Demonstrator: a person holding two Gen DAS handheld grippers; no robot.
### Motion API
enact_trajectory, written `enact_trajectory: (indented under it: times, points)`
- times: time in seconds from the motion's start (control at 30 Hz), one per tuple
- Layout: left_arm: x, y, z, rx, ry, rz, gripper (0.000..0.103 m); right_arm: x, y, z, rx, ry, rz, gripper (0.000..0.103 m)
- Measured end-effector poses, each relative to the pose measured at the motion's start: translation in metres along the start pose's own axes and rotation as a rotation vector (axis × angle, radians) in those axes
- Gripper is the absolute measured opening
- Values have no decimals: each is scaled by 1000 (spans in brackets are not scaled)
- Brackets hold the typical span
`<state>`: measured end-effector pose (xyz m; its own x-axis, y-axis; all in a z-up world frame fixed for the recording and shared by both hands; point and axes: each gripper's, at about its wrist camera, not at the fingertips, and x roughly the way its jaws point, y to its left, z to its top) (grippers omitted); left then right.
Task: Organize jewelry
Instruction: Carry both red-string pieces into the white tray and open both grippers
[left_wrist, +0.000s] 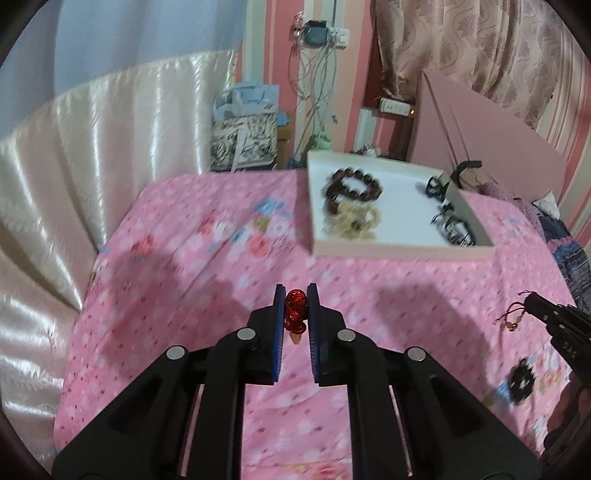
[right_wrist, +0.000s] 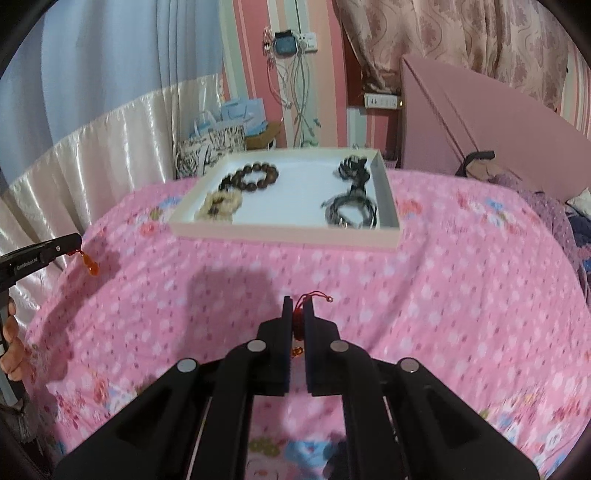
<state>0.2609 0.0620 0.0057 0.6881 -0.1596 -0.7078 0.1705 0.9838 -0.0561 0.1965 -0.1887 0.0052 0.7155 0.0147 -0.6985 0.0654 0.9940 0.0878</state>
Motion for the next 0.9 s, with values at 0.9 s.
enact_trajectory:
  times: [0.9]
  points:
    - [179,-131,126,81,113,-179,9,153,-38,148,32,5,-34,4]
